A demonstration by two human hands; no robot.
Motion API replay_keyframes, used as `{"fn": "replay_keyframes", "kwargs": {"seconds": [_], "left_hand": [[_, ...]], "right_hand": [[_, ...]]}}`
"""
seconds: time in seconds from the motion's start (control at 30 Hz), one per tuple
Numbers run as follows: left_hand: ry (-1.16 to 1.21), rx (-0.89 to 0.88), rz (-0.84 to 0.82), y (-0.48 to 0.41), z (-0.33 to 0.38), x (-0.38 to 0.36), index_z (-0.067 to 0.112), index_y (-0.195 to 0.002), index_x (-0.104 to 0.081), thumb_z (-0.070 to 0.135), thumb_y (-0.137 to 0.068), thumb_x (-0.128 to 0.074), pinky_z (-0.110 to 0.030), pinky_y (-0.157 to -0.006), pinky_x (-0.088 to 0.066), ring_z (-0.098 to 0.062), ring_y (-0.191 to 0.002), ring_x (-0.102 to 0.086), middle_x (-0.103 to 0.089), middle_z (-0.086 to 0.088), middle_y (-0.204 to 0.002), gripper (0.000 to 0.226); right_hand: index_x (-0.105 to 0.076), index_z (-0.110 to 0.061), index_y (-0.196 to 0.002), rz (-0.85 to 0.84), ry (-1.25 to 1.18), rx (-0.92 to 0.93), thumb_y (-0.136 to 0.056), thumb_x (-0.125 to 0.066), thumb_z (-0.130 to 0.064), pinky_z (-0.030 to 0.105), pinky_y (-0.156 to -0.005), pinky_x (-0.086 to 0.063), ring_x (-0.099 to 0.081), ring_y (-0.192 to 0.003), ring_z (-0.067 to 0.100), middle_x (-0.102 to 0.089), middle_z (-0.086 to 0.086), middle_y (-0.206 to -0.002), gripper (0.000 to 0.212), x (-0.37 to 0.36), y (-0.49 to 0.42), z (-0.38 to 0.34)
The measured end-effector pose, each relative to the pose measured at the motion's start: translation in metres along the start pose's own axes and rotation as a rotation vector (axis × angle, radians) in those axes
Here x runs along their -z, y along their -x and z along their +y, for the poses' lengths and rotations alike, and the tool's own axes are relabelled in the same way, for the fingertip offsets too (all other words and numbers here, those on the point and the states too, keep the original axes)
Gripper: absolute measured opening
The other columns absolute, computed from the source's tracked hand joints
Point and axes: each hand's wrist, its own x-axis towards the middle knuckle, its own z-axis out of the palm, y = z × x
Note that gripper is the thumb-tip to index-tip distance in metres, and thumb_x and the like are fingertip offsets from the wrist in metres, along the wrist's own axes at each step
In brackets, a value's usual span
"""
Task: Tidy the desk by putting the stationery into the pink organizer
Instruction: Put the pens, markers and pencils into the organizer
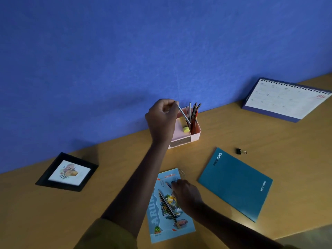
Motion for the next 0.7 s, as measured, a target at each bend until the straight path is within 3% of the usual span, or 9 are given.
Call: {"fn": "replay_keyframes", "kwargs": {"seconds": [0.1, 0.27, 0.43, 0.57, 0.7], "left_hand": [[-0.03, -0.037, -0.02, -0.004, -0.008, -0.009, 0.016, -0.096, -0.082, 0.024, -0.093, -0.079, -0.028, -0.075, -0.063, -0.003, -0.08, -0.076, -0.08, 0.011, -0.085, 0.009], [-0.088, -0.072, -0.051, -0.009, -0.017, -0.027, 0.014, -0.093, -0.082, 0.021, -0.092, -0.079, -0.016, -0.068, -0.055, -0.001, -0.076, -0.074, -0.079, 0.01, -0.082, 0.008], [-0.112, -0.023, -0.12, -0.012, -0.029, -0.05, 0.014, -0.091, -0.083, 0.022, -0.09, -0.078, -0.032, -0.07, -0.064, -0.003, -0.07, -0.075, -0.079, 0.008, -0.076, 0.009], [-0.168, -0.009, -0.156, -0.015, -0.041, -0.064, 0.016, -0.09, -0.083, 0.027, -0.089, -0.078, -0.035, -0.068, -0.064, -0.005, -0.069, -0.074, -0.078, 0.008, -0.076, 0.013], [-0.229, -0.028, -0.179, -0.015, -0.049, -0.073, 0.013, -0.09, -0.083, 0.025, -0.091, -0.081, -0.016, -0.06, -0.052, -0.001, -0.067, -0.07, -0.079, 0.005, -0.079, 0.012]], "right_hand": [[-0.066, -0.017, -0.114, -0.024, 0.003, -0.015, -0.085, -0.085, -0.014, 0.022, -0.053, -0.057, -0.067, -0.075, 0.011, -0.072, 0.001, -0.093, 0.034, -0.004, 0.0, -0.002], [-0.067, -0.01, -0.118, -0.083, 0.051, -0.037, -0.088, -0.081, -0.01, 0.025, -0.059, -0.06, -0.069, -0.081, 0.016, -0.073, 0.007, -0.098, 0.032, 0.001, 0.002, -0.01], [-0.06, -0.006, -0.135, -0.041, 0.023, -0.032, -0.105, -0.059, -0.01, 0.032, -0.074, -0.062, -0.071, -0.097, 0.022, -0.072, 0.012, -0.116, 0.03, 0.008, 0.004, -0.015], [-0.068, -0.01, -0.118, -0.058, -0.031, -0.042, -0.105, -0.052, -0.017, 0.038, -0.074, -0.061, -0.068, -0.096, 0.024, -0.07, 0.01, -0.111, 0.022, 0.023, 0.012, -0.014], [-0.07, -0.013, -0.101, -0.073, -0.15, -0.056, -0.095, -0.05, -0.022, 0.039, -0.07, -0.053, -0.066, -0.085, 0.024, -0.067, 0.007, -0.1, 0.023, 0.035, 0.018, -0.006]]}}
